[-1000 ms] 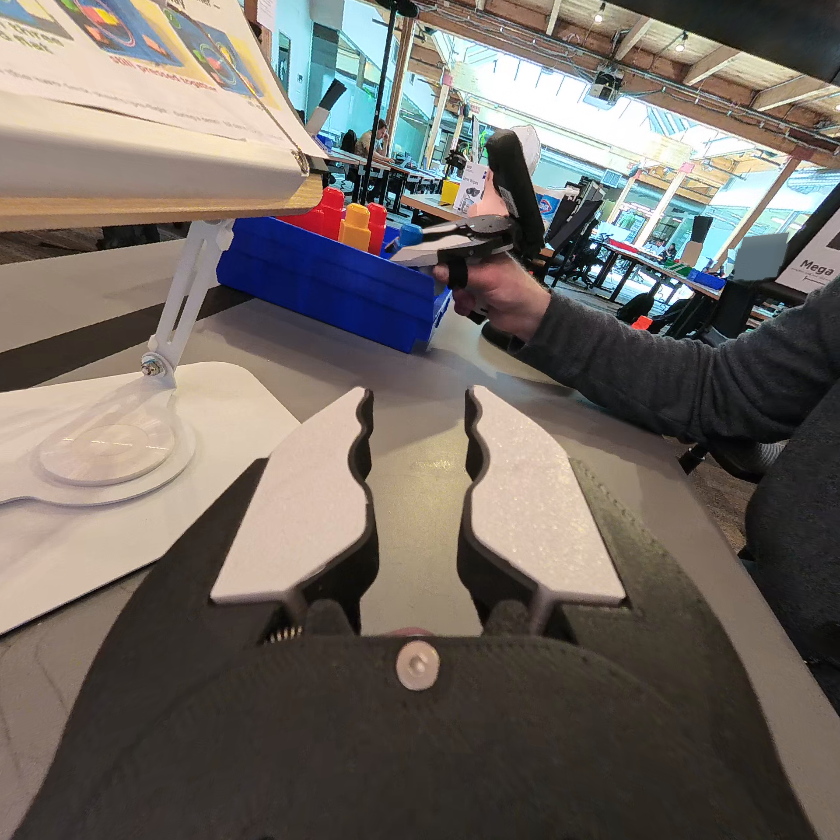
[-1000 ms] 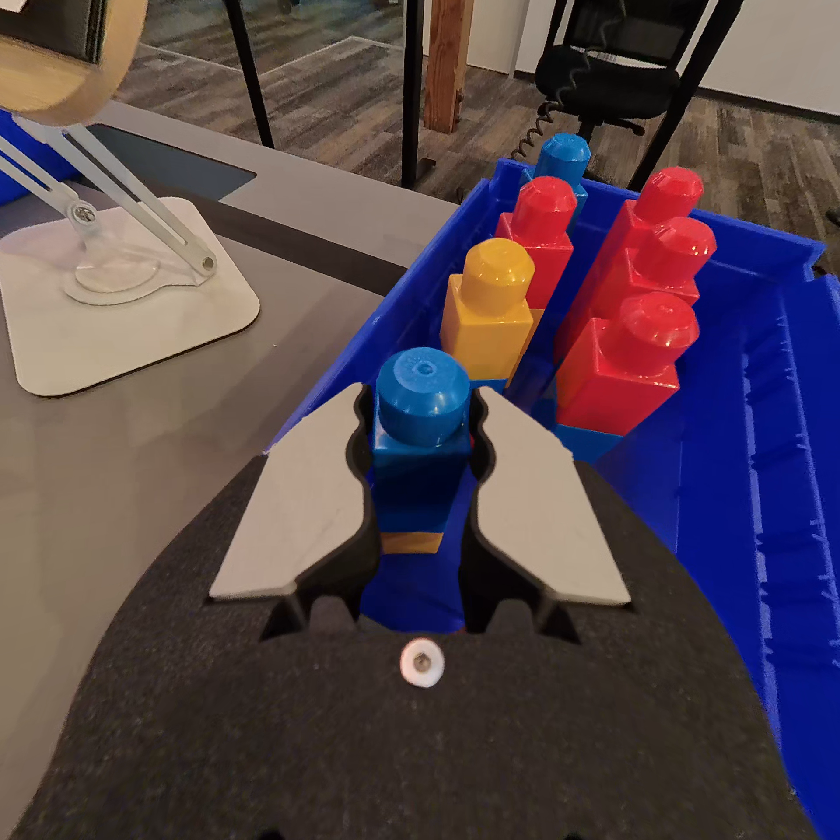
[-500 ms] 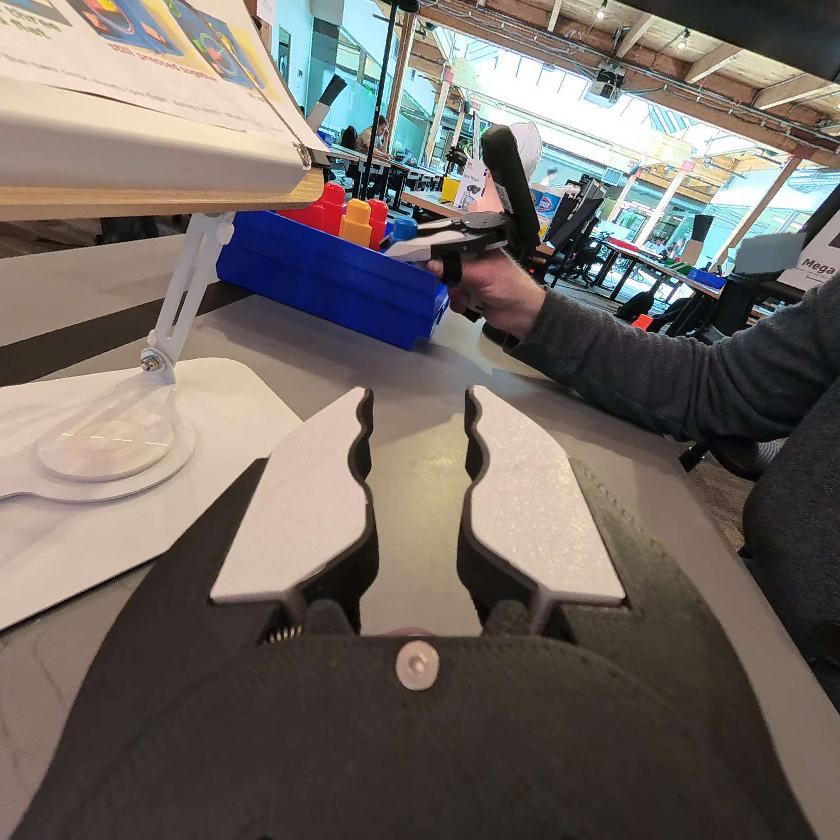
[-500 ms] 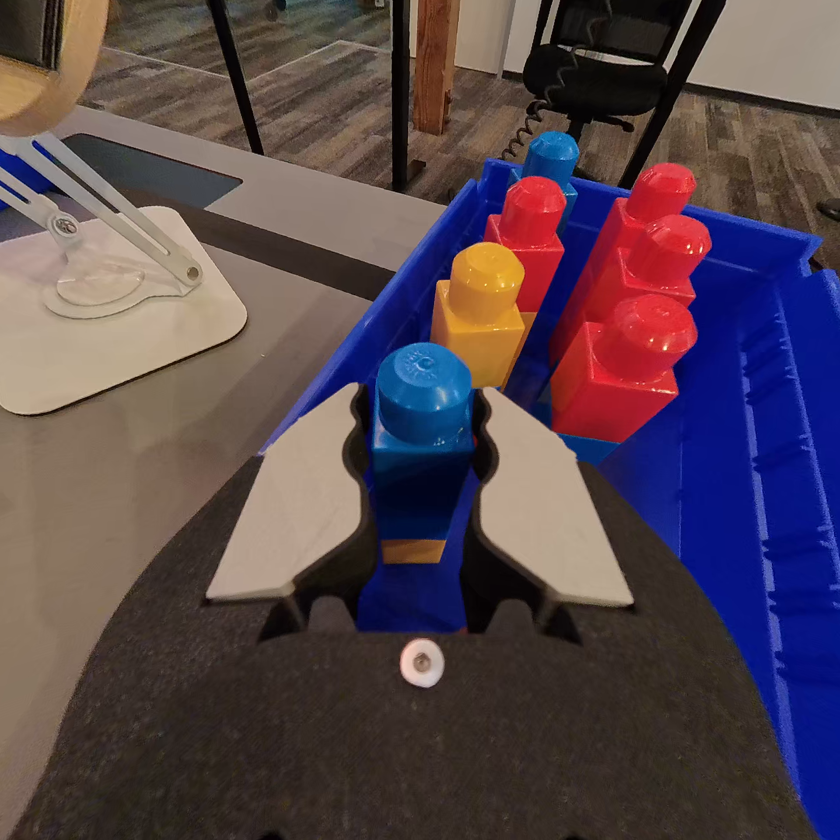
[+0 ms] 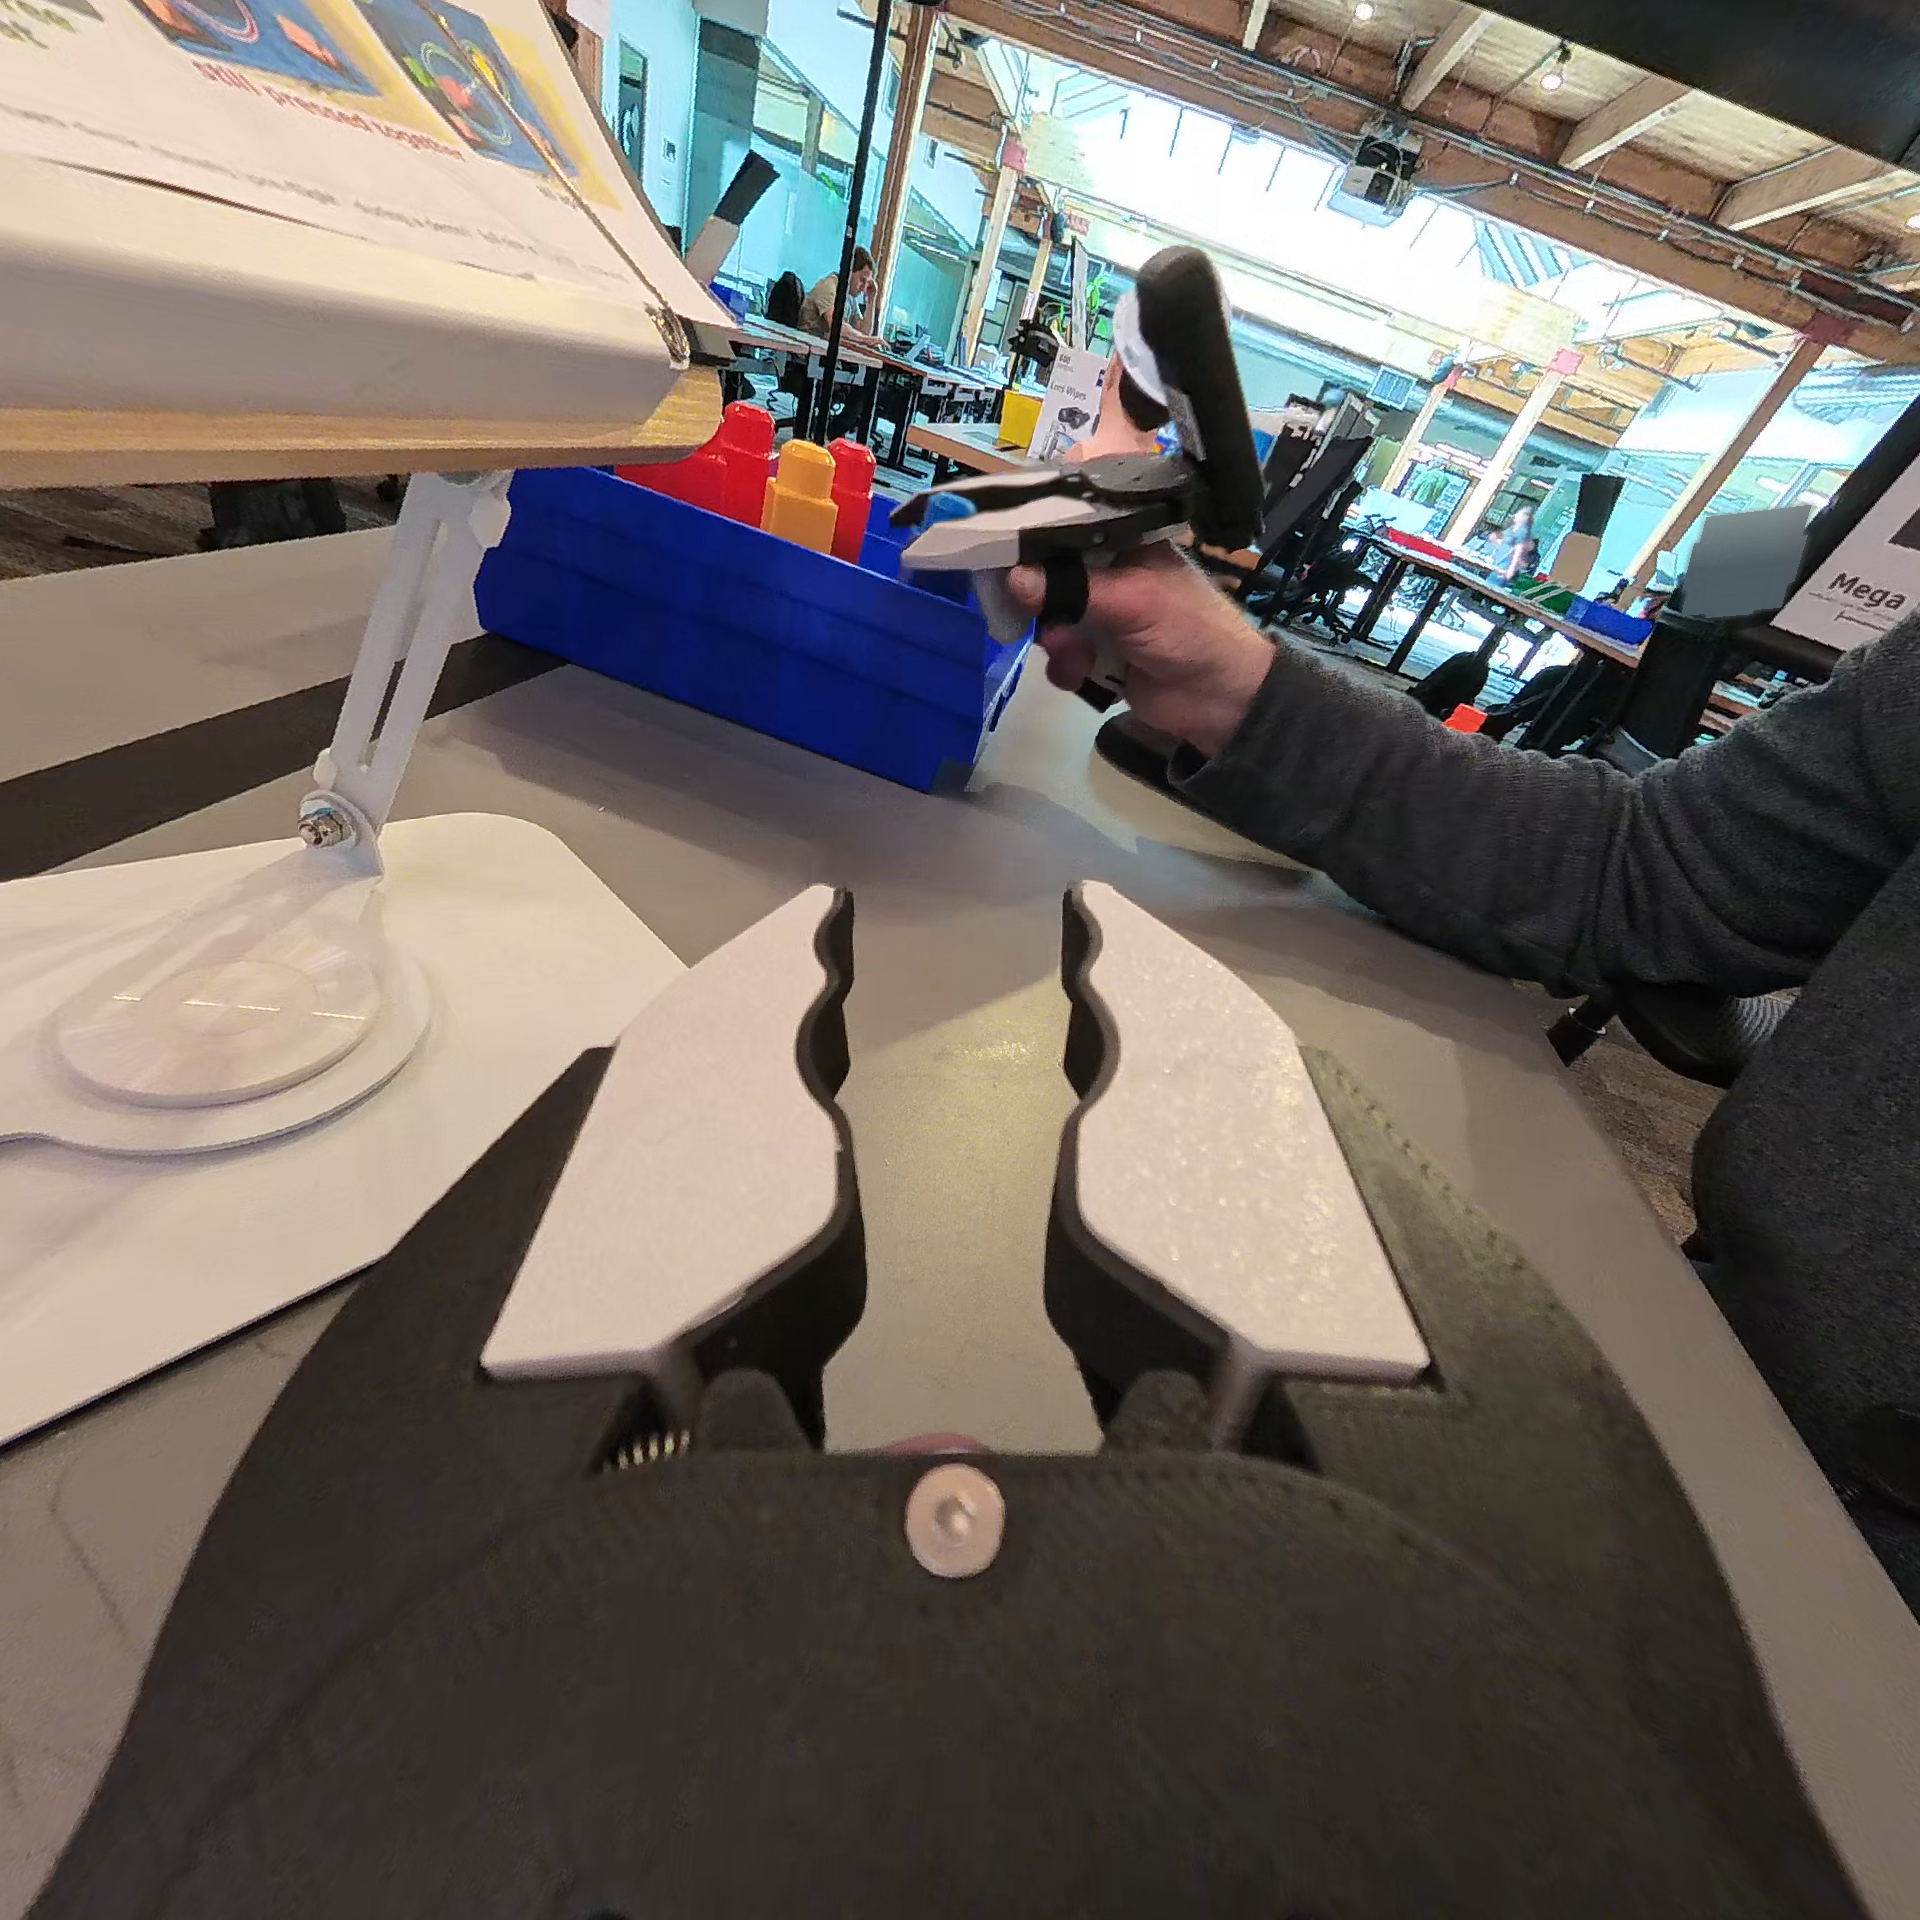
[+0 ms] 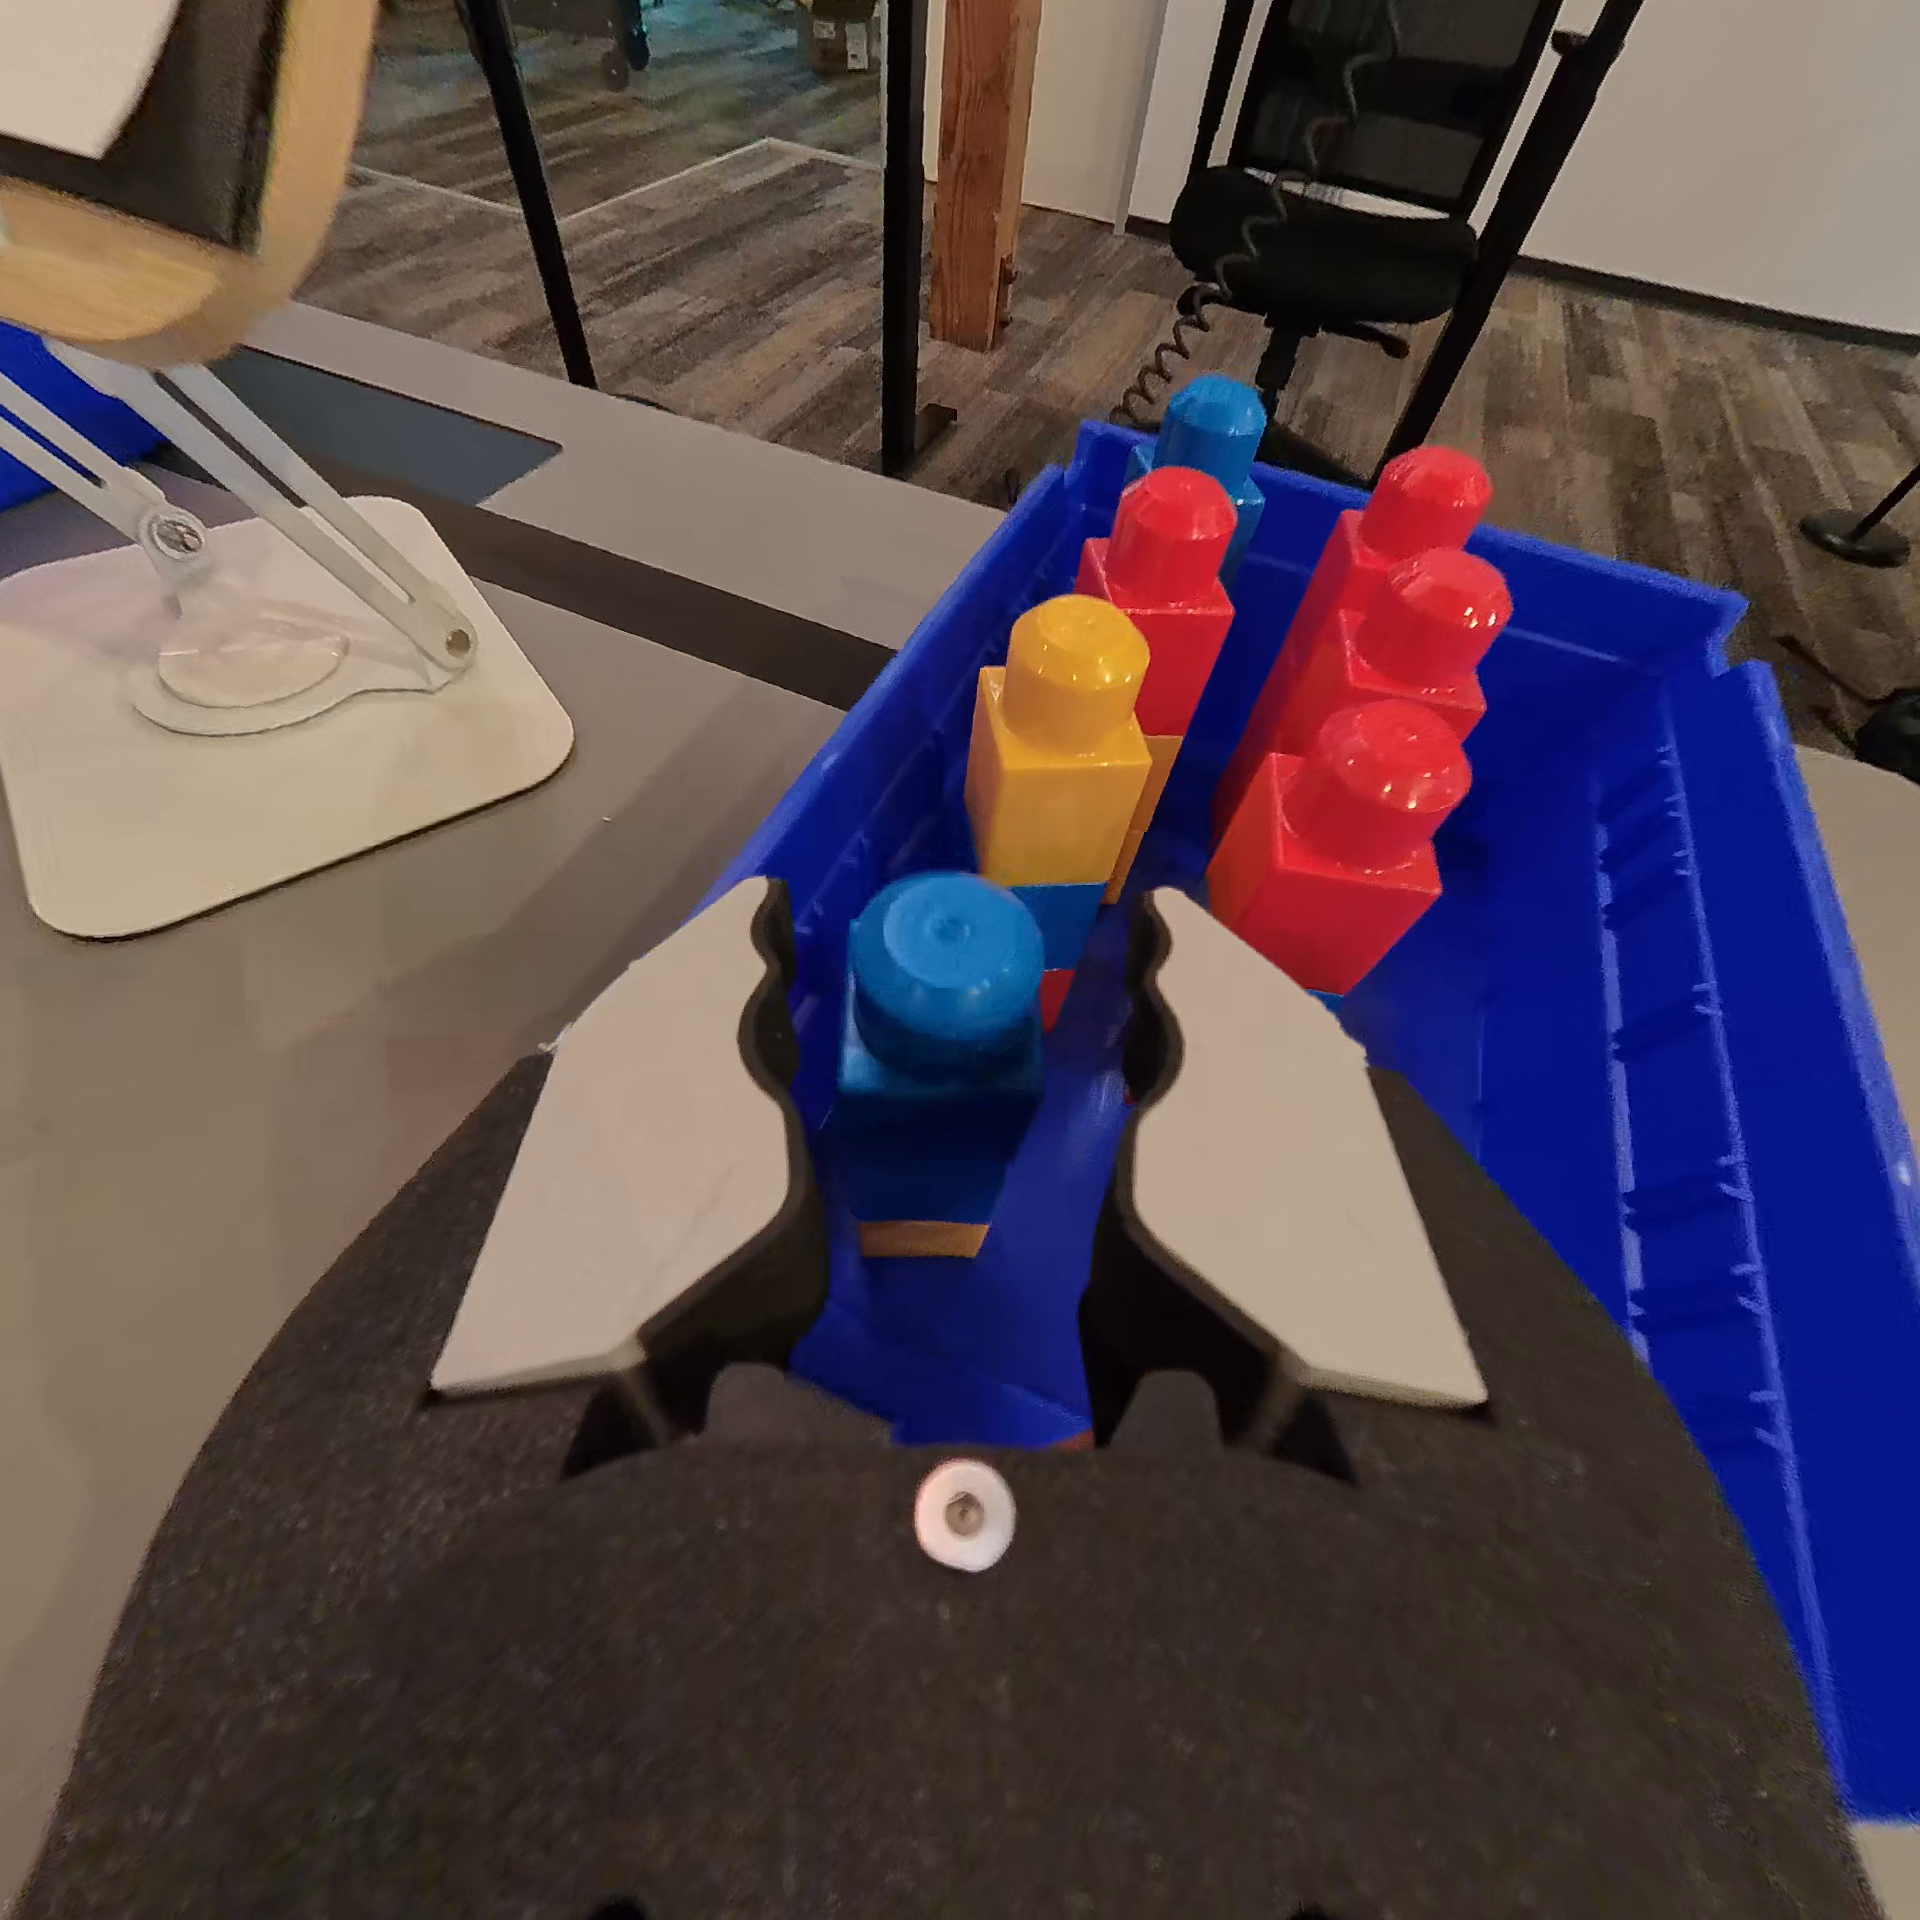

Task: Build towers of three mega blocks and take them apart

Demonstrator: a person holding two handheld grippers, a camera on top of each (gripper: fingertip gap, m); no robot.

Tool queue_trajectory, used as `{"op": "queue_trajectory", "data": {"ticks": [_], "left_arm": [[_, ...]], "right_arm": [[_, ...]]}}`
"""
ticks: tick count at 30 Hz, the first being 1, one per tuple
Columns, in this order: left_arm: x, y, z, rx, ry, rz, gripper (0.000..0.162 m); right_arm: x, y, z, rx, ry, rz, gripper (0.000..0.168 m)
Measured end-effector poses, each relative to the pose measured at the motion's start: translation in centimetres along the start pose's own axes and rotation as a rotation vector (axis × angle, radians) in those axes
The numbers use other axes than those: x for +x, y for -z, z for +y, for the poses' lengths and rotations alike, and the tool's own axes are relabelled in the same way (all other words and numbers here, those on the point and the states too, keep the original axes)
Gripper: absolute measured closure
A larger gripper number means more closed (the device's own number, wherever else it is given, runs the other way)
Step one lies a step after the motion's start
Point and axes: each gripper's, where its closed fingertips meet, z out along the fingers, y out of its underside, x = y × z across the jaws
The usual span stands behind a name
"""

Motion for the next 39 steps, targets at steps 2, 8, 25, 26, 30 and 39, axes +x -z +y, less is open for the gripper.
{"op": "queue_trajectory", "data": {"ticks": [2, 8, 25, 26, 30, 39], "left_arm": [[0.0, 0.0, 0.0, -0.001, -0.005, -0.003, 0.124], [-0.1, -0.2, -0.1, -0.01, -0.032, -0.031, 0.121], [-1.4, 1.9, -2.9, 0.015, -0.199, -0.273, 0.121], [-1.6, 2.8, -3.6, 0.031, -0.21, -0.303, 0.121], [-4.6, 9.1, -7.2, 0.093, -0.24, -0.581, 0.125], [-19.3, 18.2, -5.1, -0.252, 0.026, -0.979, 0.125]], "right_arm": [[-0.1, 0.9, -0.7, 0.02, 0.01, 0.008, 0.103], [-2.2, 6.4, -5.5, 0.183, 0.163, 0.09, 0.111], [-26.3, -4.9, -3.8, 0.179, 0.091, -0.497, 0.137], [-27.4, -5.7, -3.4, 0.171, 0.087, -0.52, 0.137], [-30.7, -7.4, -2.5, 0.164, 0.154, -0.564, 0.136], [-31.3, -7.0, -2.0, 0.163, 0.21, -0.586, 0.135]]}}
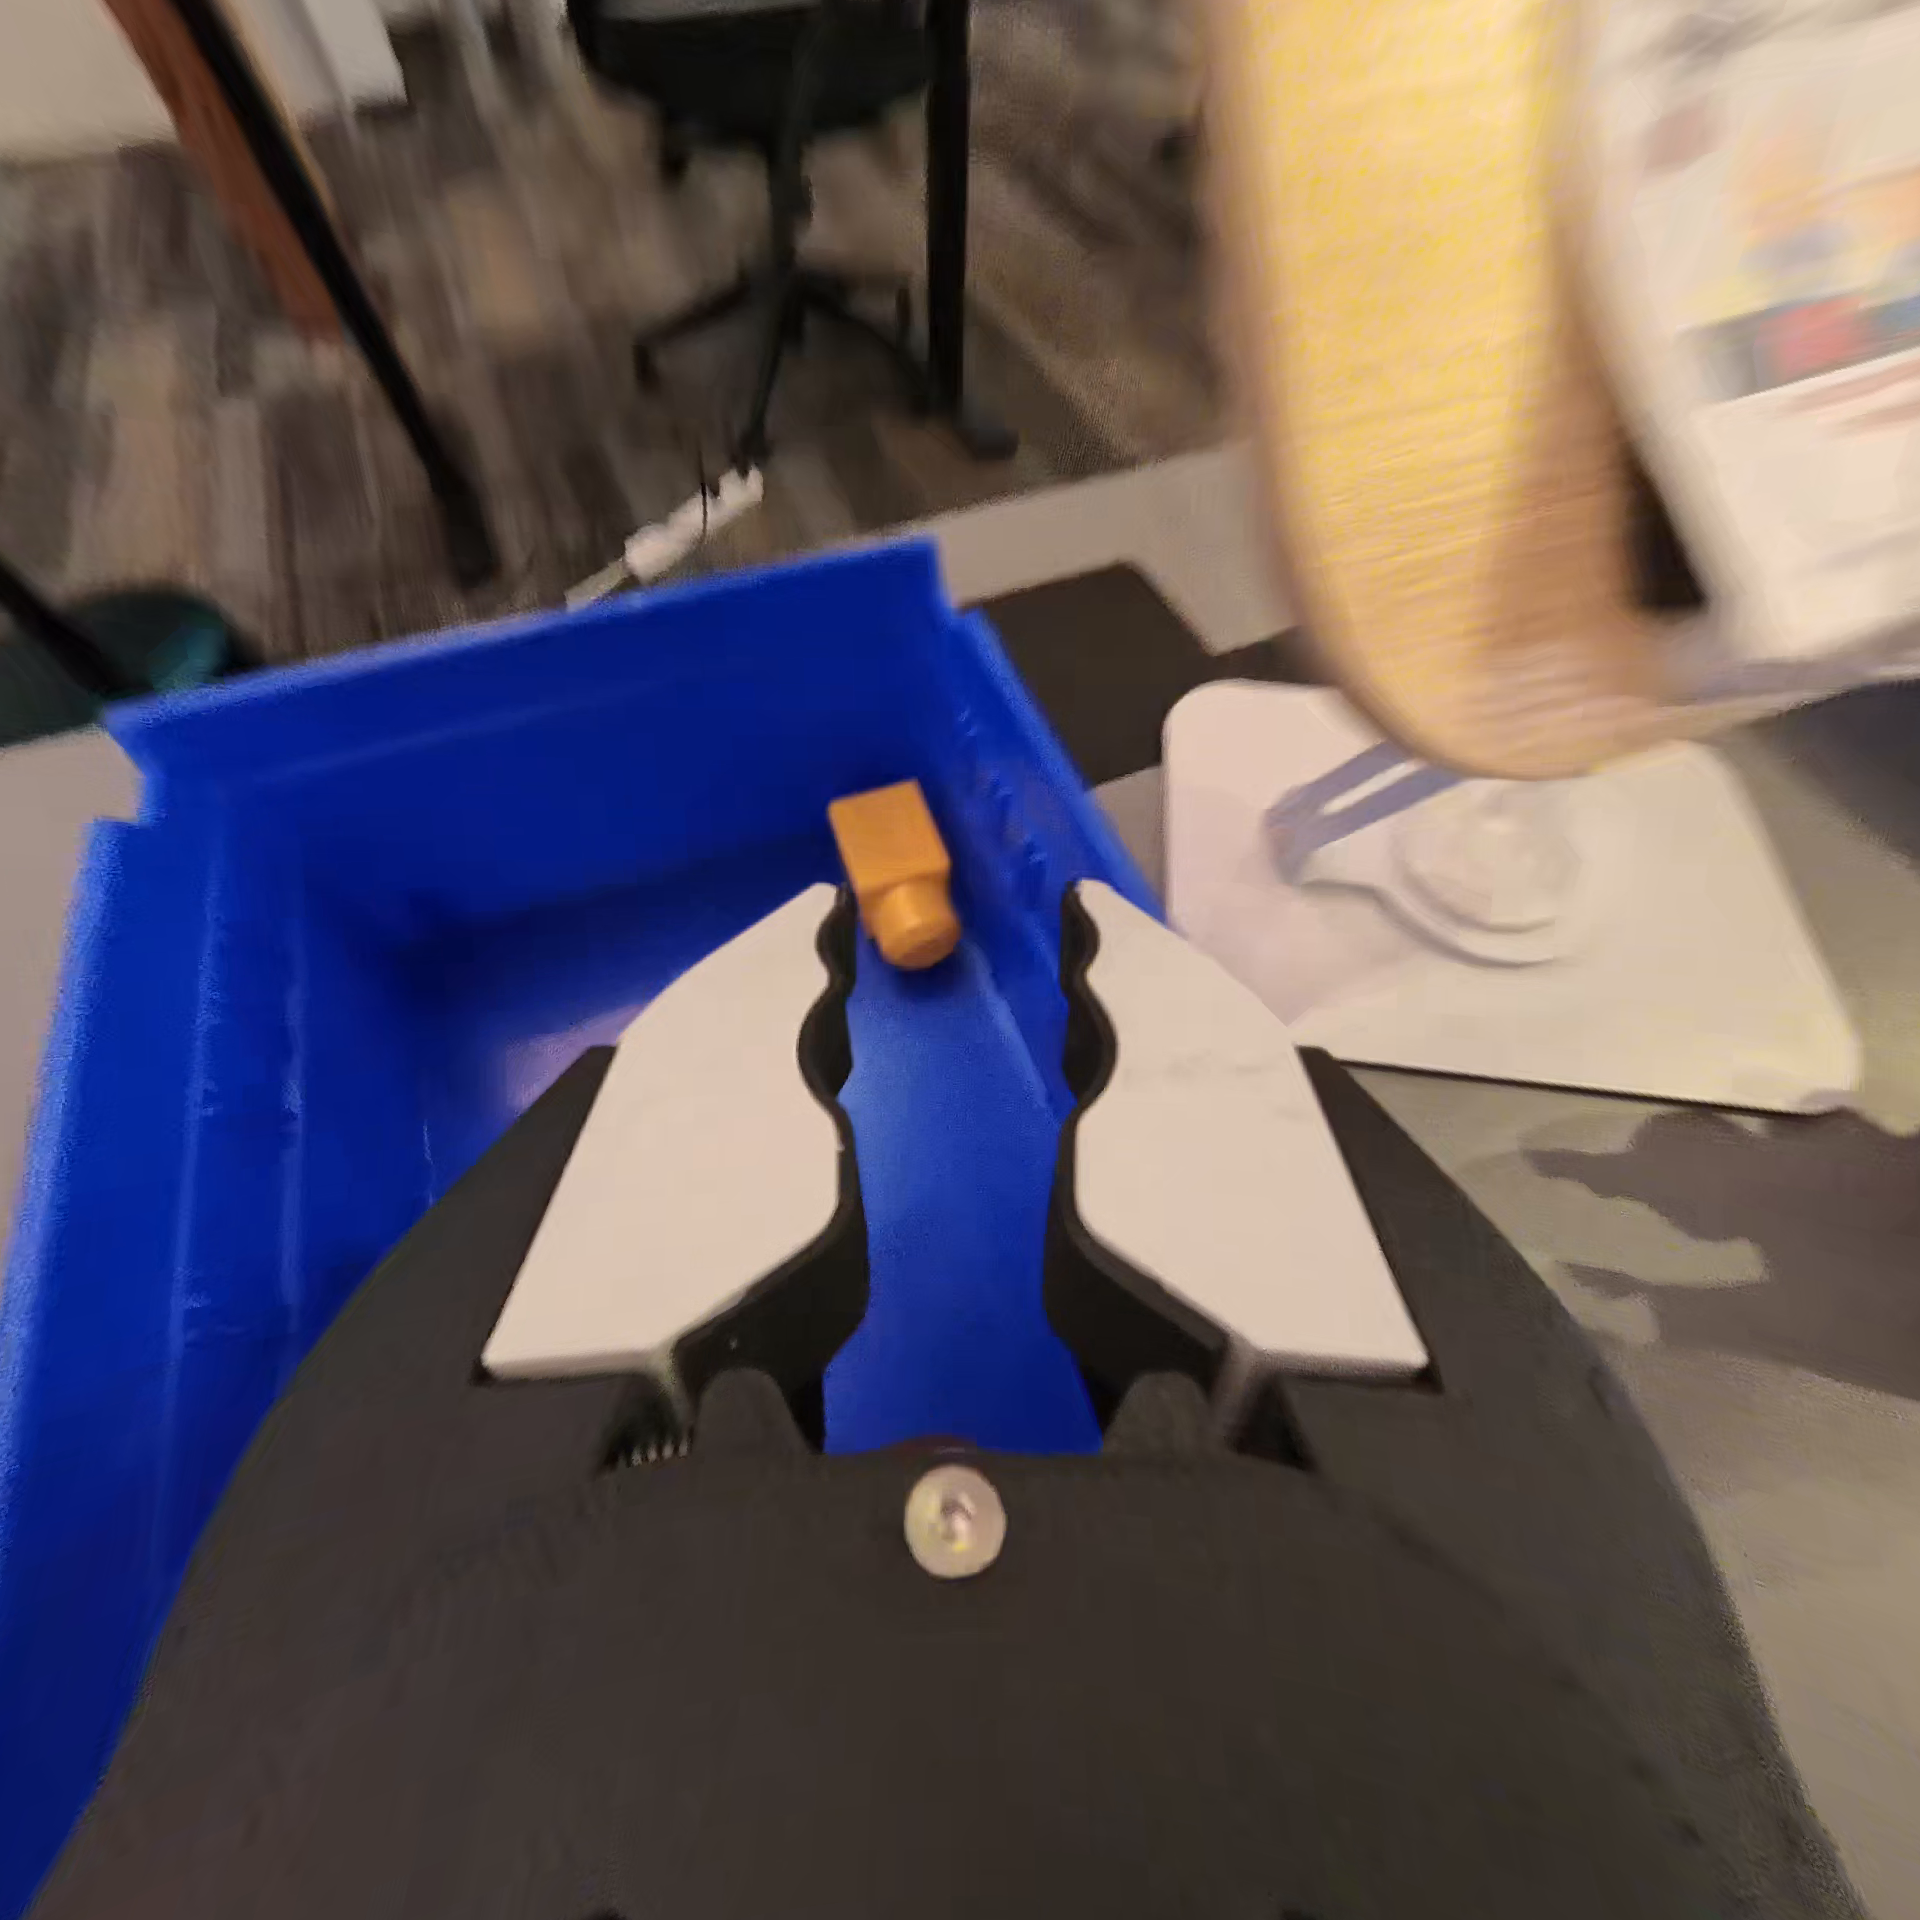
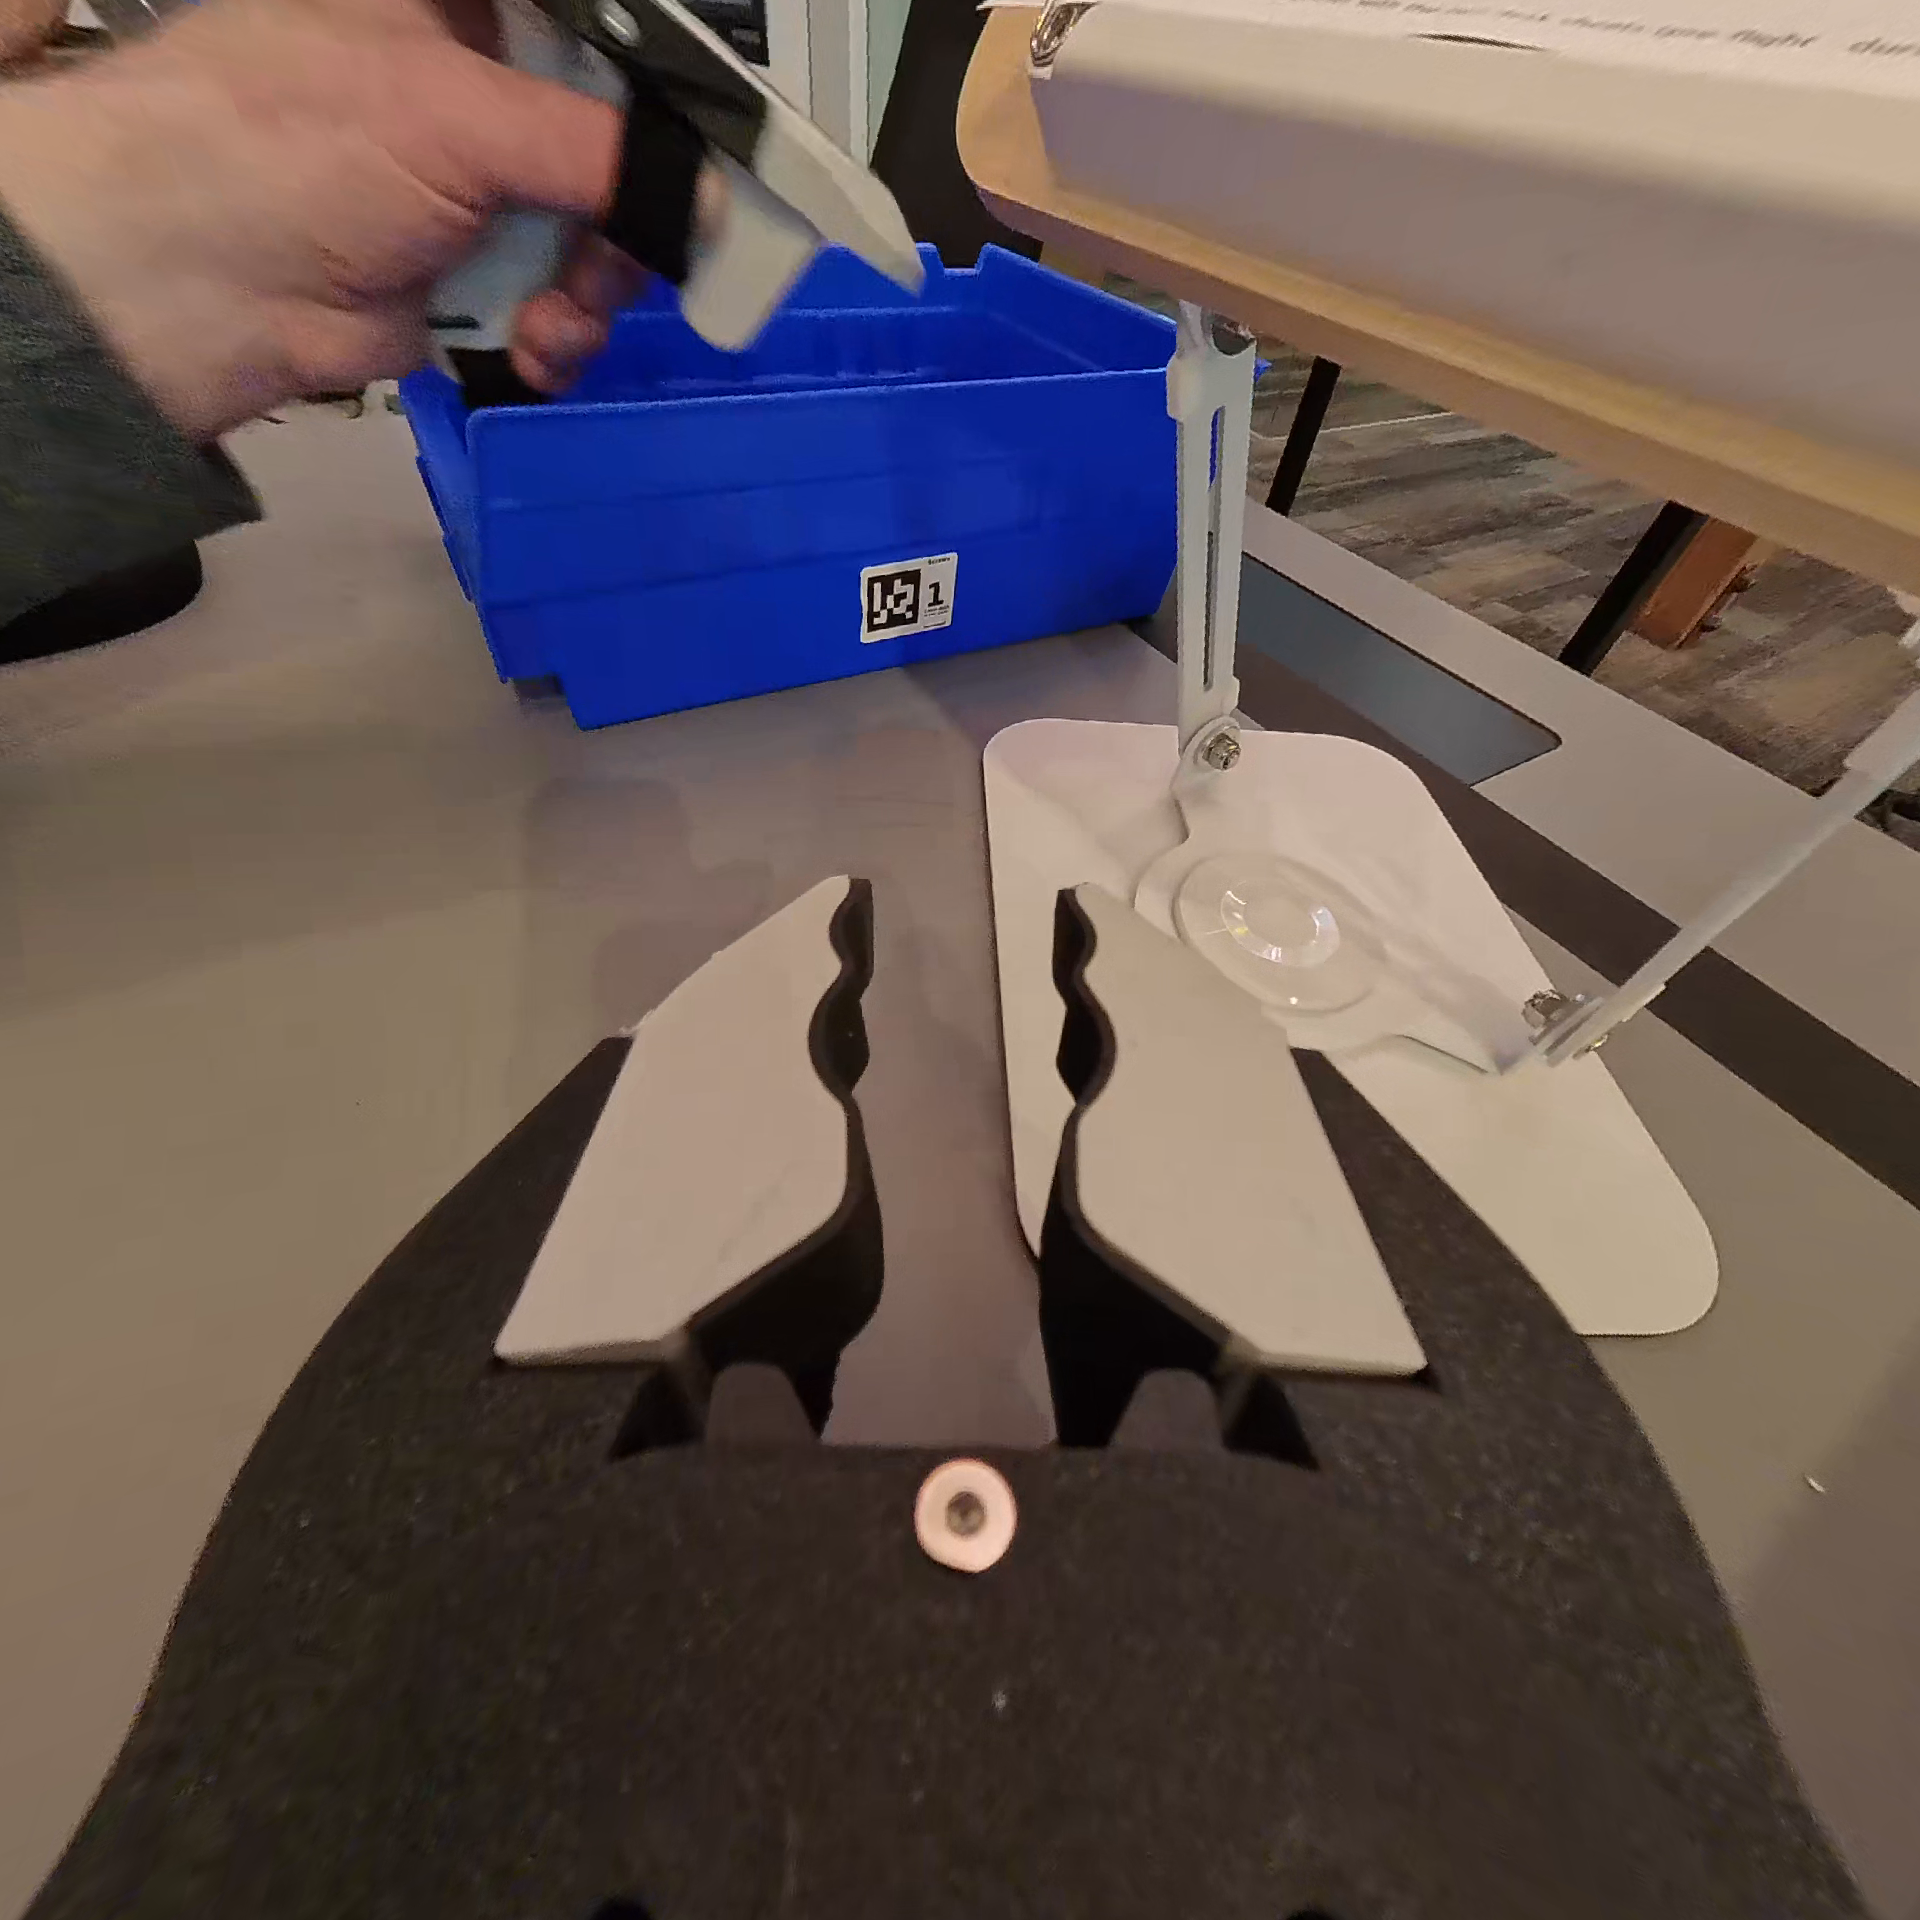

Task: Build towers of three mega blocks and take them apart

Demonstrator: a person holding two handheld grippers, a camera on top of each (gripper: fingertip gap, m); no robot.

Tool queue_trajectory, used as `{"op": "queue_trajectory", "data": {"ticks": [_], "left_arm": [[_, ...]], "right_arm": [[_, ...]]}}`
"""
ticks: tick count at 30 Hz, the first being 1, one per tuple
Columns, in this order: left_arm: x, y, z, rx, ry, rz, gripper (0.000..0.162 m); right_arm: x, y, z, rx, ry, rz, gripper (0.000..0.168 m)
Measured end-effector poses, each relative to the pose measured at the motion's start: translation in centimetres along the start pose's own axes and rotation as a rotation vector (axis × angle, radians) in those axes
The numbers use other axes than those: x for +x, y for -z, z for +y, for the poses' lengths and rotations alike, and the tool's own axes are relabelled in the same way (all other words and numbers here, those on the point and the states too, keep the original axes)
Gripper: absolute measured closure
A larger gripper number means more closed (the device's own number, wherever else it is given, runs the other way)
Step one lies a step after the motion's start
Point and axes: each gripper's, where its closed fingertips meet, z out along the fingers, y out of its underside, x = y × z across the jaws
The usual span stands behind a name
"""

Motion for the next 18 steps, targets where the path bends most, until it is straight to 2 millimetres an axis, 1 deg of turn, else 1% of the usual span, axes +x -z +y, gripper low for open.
{"op": "queue_trajectory", "data": {"ticks": [1, 3, 4, 7, 9, 12, 14, 16, 18], "left_arm": [[-0.7, -1.7, 1.1, -0.076, 0.036, 0.016, 0.122], [-0.9, -4.7, 3.0, -0.215, 0.112, 0.075, 0.11], [-1.3, -6.0, 3.7, -0.254, 0.133, 0.075, 0.109], [-2.6, -8.6, 4.9, -0.334, 0.107, 0.017, 0.108], [-2.2, -9.7, 5.6, -0.398, 0.131, 0.058, 0.108], [-2.5, -10.9, 6.8, -0.468, 0.146, 0.055, 0.11], [-2.5, -11.5, 7.2, -0.474, 0.146, 0.058, 0.115], [-2.9, -11.8, 7.2, -0.466, 0.127, 0.045, 0.132], [-2.9, -11.8, 7.1, -0.478, 0.115, 0.048, 0.133]], "right_arm": [[0.0, 0.0, 0.0, -0.002, 0.0, -0.003, 0.135], [-0.3, 0.0, 0.1, -0.004, 0.014, -0.009, 0.135], [-0.4, 0.0, 0.1, -0.008, 0.025, -0.01, 0.135], [-0.6, -0.1, 0.3, -0.016, 0.041, -0.014, 0.135], [-0.5, 0.0, 0.2, -0.013, 0.033, -0.017, 0.135], [-0.5, 0.1, 0.2, -0.006, 0.018, -0.023, 0.135], [-0.5, 0.1, 0.2, -0.007, 0.018, -0.025, 0.135], [-0.5, 0.1, 0.2, -0.009, 0.02, -0.025, 0.135], [-0.6, 0.0, 0.2, -0.01, 0.023, -0.027, 0.135]]}}
